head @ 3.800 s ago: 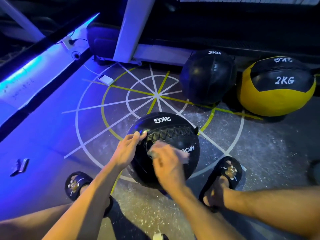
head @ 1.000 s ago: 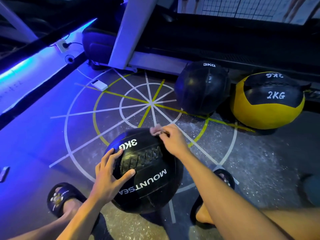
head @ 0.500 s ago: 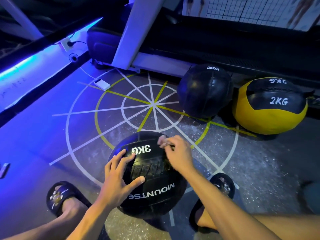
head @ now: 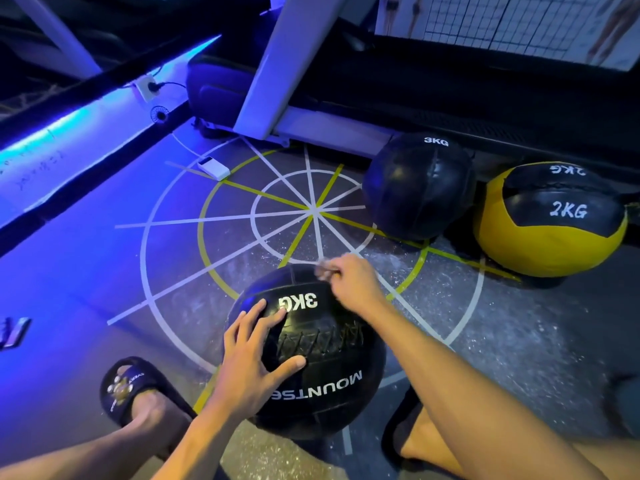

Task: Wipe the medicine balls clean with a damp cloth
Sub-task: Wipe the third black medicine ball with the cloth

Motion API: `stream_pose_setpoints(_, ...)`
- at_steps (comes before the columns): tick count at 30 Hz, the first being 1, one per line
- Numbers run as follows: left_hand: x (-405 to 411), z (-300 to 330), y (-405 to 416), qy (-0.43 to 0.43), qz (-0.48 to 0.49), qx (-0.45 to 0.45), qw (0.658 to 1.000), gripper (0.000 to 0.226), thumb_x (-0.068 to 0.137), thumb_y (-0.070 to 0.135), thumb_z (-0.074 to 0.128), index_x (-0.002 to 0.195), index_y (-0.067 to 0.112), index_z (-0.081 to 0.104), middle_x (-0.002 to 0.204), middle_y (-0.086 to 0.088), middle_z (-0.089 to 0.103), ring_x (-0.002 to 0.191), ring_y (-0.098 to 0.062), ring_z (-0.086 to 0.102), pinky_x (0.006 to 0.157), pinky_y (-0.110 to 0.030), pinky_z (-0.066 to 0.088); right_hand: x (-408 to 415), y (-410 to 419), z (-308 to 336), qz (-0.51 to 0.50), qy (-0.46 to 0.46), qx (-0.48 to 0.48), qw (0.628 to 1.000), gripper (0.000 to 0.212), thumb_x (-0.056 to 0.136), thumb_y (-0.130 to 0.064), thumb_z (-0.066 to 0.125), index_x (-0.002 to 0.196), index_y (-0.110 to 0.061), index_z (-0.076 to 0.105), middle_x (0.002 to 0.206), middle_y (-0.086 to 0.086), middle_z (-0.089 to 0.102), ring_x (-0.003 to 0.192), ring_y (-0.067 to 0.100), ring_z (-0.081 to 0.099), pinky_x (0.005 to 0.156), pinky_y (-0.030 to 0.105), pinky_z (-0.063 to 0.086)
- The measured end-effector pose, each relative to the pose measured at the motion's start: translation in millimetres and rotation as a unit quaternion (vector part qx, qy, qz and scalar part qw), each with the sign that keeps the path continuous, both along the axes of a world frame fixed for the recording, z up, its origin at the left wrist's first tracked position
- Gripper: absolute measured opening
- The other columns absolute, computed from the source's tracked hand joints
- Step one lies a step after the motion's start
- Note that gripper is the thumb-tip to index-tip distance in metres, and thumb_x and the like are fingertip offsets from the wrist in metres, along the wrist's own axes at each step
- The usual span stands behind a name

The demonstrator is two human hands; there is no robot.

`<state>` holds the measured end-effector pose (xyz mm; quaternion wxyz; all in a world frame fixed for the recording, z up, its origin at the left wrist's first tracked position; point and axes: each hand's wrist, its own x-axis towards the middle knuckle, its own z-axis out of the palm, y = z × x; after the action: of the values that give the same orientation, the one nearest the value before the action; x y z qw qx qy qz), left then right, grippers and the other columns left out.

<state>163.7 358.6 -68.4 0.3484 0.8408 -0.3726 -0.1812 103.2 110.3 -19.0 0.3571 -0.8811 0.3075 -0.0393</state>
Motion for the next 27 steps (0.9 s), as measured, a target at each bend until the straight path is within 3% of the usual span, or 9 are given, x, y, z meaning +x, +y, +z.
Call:
stream_pose_setpoints(2,-0.7,2.4,-2.2,0.002,0.000,0.005,1.000,0.088,0.072,0.092,0.057,0.148,0.058,0.032,0.164,0.033,0.008,0.155,-0.014,0.001,0.123,-0.054,0.024,-10.5,-17.5,-4.0,-0.058,0.026,0.001,0.998,0.030,0.098,-0.007,0.059,0.094,-0.032,0.076,0.111,-0.007,0.073,0.091,0.009,0.064,0.084,0.028,0.054)
stream_pose_setpoints(6,9.5,5.3,0.1,0.020,0.009,0.008,1.000,0.084,0.068,0.093,0.059,0.143,0.063,0.034,0.163,0.032,0.013,0.152,-0.010,0.006,0.122,-0.054,0.025,-35.7,-12.0,-1.9,-0.009,-0.007,0.074,0.997,0.020,0.098,-0.014,0.065,0.107,-0.028,0.076,0.101,-0.013,0.067,0.079,0.000,0.058,0.069,0.014,0.043)
stream_pose_setpoints(11,29.2,12.1,-7.8,0.029,0.012,0.021,0.999,0.089,0.064,0.097,0.055,0.142,0.060,0.037,0.163,0.025,0.021,0.150,-0.014,0.012,0.122,-0.051,0.023,-72.4,-33.9,-13.4,-0.114,0.007,0.157,0.981,0.026,0.097,-0.006,0.063,0.100,-0.030,0.074,0.082,-0.011,0.071,0.068,0.004,0.061,0.056,0.013,0.041)
stream_pose_setpoints(15,37.6,19.2,-23.6,0.020,0.013,0.051,0.998,0.101,0.063,0.097,0.049,0.150,0.050,0.036,0.164,0.022,0.022,0.149,-0.018,0.014,0.120,-0.052,0.025,-93.3,17.4,-30.0,-0.203,-0.080,0.142,0.965,0.019,0.098,-0.017,0.064,0.081,-0.023,0.063,0.066,-0.011,0.059,0.054,0.000,0.049,0.051,0.018,0.036)
stream_pose_setpoints(17,41.0,19.6,-30.4,0.021,0.014,0.067,0.997,0.101,0.064,0.096,0.048,0.152,0.049,0.034,0.165,0.023,0.020,0.149,-0.018,0.013,0.119,-0.056,0.026,-112.4,52.5,-37.6,-0.211,-0.103,0.151,0.960,0.015,0.100,-0.028,0.064,0.086,-0.021,0.064,0.072,-0.006,0.065,0.061,-0.001,0.056,0.057,0.021,0.044)
stream_pose_setpoints(19,44.8,19.0,-33.5,0.024,0.008,0.075,0.997,0.102,0.063,0.096,0.048,0.153,0.049,0.033,0.164,0.024,0.019,0.148,-0.018,0.013,0.119,-0.057,0.026,-126.0,69.7,-38.6,-0.186,-0.089,0.143,0.968,0.025,0.099,-0.036,0.065,0.080,-0.021,0.062,0.069,-0.002,0.064,0.062,0.002,0.056,0.058,0.028,0.047)
stream_pose_setpoints(23,46.8,18.9,-33.0,0.032,0.003,0.075,0.997,0.102,0.063,0.096,0.050,0.153,0.049,0.032,0.163,0.025,0.019,0.146,-0.019,0.014,0.119,-0.057,0.026,-99.3,15.8,-12.7,-0.268,-0.112,0.082,0.953,0.022,0.098,-0.030,0.064,0.078,-0.021,0.063,0.067,-0.002,0.064,0.053,0.015,0.057,0.045,0.025,0.047)
stream_pose_setpoints(25,44.4,19.7,-32.9,0.033,0.002,0.074,0.997,0.100,0.066,0.093,0.053,0.153,0.049,0.032,0.163,0.024,0.019,0.146,-0.018,0.014,0.118,-0.057,0.026,-74.1,-7.5,6.0,-0.238,-0.120,0.050,0.962,0.020,0.100,-0.026,0.061,0.081,-0.020,0.064,0.071,-0.005,0.063,0.055,0.014,0.056,0.046,0.024,0.047)
stream_pose_setpoints(27,43.8,21.4,-35.7,0.033,0.000,0.073,0.997,0.094,0.072,0.088,0.060,0.153,0.049,0.032,0.164,0.021,0.019,0.147,-0.018,0.013,0.119,-0.056,0.025,-53.5,-11.6,17.6,-0.114,-0.042,0.007,0.993,0.023,0.099,-0.018,0.060,0.079,-0.028,0.063,0.070,-0.011,0.060,0.057,0.010,0.055,0.049,0.020,0.047)
